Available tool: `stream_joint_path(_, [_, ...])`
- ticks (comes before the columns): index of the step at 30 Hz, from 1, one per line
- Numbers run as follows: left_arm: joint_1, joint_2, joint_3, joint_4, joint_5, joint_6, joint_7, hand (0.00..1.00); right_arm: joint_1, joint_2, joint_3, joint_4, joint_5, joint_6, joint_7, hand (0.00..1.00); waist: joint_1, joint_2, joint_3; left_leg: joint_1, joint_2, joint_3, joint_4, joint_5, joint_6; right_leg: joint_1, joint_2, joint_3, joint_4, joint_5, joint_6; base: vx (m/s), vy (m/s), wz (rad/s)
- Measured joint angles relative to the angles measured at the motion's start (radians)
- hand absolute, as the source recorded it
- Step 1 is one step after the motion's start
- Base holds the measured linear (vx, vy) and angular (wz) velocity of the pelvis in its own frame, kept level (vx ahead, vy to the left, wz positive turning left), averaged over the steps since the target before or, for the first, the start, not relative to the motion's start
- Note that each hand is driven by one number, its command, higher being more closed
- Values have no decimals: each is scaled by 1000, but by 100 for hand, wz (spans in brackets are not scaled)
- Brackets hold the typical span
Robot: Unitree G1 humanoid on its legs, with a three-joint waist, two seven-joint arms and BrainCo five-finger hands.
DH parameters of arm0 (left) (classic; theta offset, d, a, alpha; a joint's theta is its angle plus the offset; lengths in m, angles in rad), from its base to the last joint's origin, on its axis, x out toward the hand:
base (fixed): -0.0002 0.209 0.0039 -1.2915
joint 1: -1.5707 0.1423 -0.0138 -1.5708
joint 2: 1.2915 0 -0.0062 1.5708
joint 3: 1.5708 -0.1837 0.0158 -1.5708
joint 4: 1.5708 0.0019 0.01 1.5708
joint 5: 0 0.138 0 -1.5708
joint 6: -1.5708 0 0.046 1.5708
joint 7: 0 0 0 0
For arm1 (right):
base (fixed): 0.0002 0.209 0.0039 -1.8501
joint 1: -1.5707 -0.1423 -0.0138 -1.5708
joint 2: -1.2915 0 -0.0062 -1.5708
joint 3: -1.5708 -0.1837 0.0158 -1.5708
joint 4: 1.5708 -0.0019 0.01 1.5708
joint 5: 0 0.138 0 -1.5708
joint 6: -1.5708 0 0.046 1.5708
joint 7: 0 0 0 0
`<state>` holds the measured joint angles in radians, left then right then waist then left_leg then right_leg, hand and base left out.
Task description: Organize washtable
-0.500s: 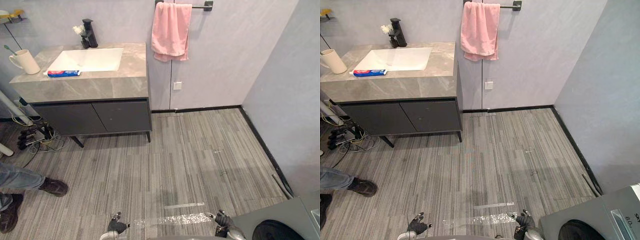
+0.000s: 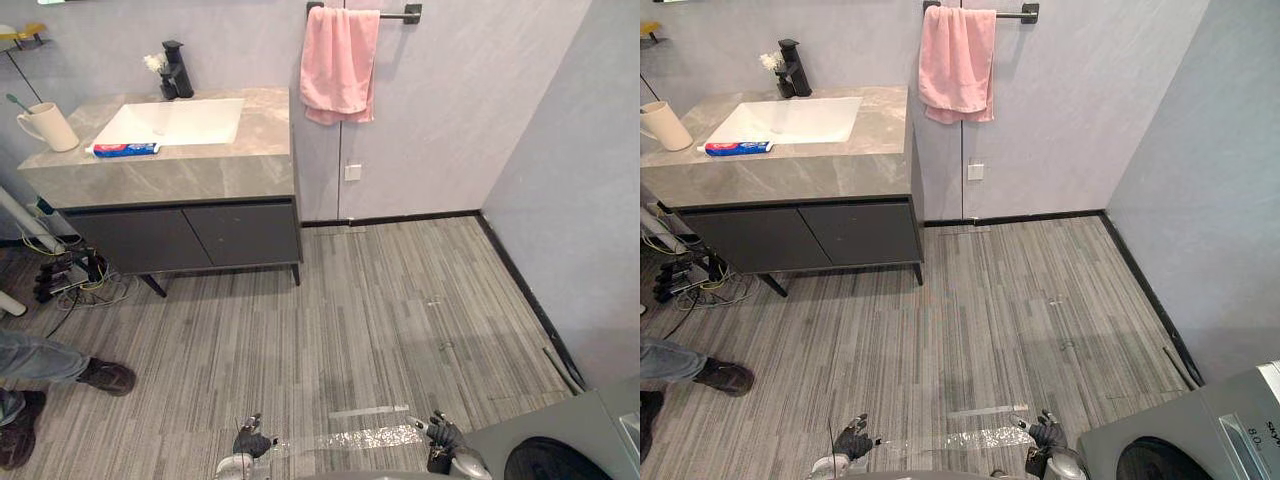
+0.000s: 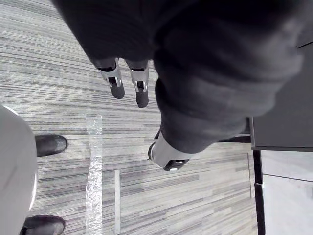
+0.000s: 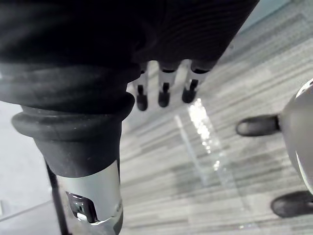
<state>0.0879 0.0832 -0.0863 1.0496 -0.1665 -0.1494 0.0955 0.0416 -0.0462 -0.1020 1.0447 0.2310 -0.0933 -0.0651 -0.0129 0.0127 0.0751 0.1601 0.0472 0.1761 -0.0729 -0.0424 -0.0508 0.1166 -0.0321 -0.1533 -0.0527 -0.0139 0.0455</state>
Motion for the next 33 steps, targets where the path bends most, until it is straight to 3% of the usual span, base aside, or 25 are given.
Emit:
stream_joint_path(7, [10,1,2,-13,-59,-14,16,0,-6,4,-20,0,68,-1,-22,0,2,2,1,-62,0,33,3,0,6,-83,-1,33,31,6,-3,-7,-15,-16])
stream_joint_path(12, [-1,21,4,-28,-58,-15,15,0,-41,26,-24,-17,82,-10,-21,0,19,-24,46,-42,-2,87,27,-31,26,-210,-19,68,303,-109,27,30,16,-33])
stream_joint_path(13, [-16,21,5,-29,-58,-14,16,0,-50,27,-25,-21,82,-11,-20,0,9,-20,59,-36,6,83,28,-36,33,-250,-24,55,387,-121,47,24,3,7])
stream_joint_path(15, [-29,26,9,-41,-58,-14,16,0,-53,33,-25,-37,82,-10,-20,0,1,-8,89,-30,22,71,41,-57,37,-300,-52,-21,466,-155,37,35,-4,7])
stream_joint_path(18, [-32,43,19,-49,-59,-14,20,0,-69,37,-26,-48,82,-10,-22,0,12,2,104,-18,103,85,93,-128,-17,-373,-104,-119,439,-154,42,202,-74,-23])
stream_joint_path(20, [-44,61,28,-50,-59,-13,21,0,-71,38,-25,-51,77,-12,-21,0,11,-23,120,35,151,90,94,-164,-71,-407,-147,-168,364,-119,63,346,-188,-7])
stream_joint_path(22, [-65,59,43,-50,-59,-13,20,0,-57,36,-22,-52,72,-12,-19,0,4,-54,119,69,164,85,98,-194,-112,-421,-182,-173,343,-87,54,372,-272,17])
stream_joint_path(23, [-73,57,50,-50,-59,-13,20,0,-55,30,-21,-55,72,-12,-19,0,-1,-51,118,77,182,81,103,-204,-122,-434,-177,-169,369,-41,51,514,-345,45])
stream_joint_path(24, [-69,48,59,-48,-59,-15,20,0,-55,14,-15,-59,70,-11,-18,0,-17,-30,95,70,234,69,146,-200,-143,-437,-144,-172,418,-13,33,593,-349,34])
stream_joint_path(25, [-70,38,61,-49,-61,-18,19,0,-69,10,-13,-46,70,-11,-18,0,-18,-13,95,8,288,66,284,-173,-149,-433,-112,-185,443,-38,-9,603,-356,15])
stream_joint_path(26, [-68,25,67,-49,-81,-13,19,0,-80,7,-7,-35,70,-11,-18,0,-9,-9,97,-54,317,61,420,-125,-104,-420,-96,-192,451,-57,-31,633,-403,-18])
stream_joint_path(27, [-66,1,85,-49,-107,-11,19,0,-78,-1,4,-31,70,-10,-18,0,-1,-1,101,-103,342,60,548,-44,-34,-379,-79,-194,438,-72,-53,635,-416,-16])
stream_joint_path(28, [-45,-26,94,-49,-139,-11,18,0,-71,-1,27,-24,70,-9,-18,0,6,19,103,-163,391,44,746,17,8,-279,-40,-192,367,-83,-71,775,-469,-25])
stream_joint_path(30, [-28,-34,100,-62,-159,-13,14,0,-72,-11,48,1,70,-9,-18,0,17,30,105,-214,424,29,982,-25,8,-153,3,-169,284,-84,-72,631,-336,-38])
stream_joint_path(31, [-30,-31,101,-67,-168,-13,14,0,-74,-13,65,0,68,-9,-18,0,27,25,109,-242,423,34,1081,-61,-12,-67,21,-150,237,-84,-73,586,-262,-43])
stream_joint_path(33, [-27,-35,103,-85,-176,-15,14,0,-82,-20,68,0,58,-10,-18,0,29,22,110,-295,413,82,1098,-117,-22,29,29,-114,190,-90,-82,550,-174,-35])
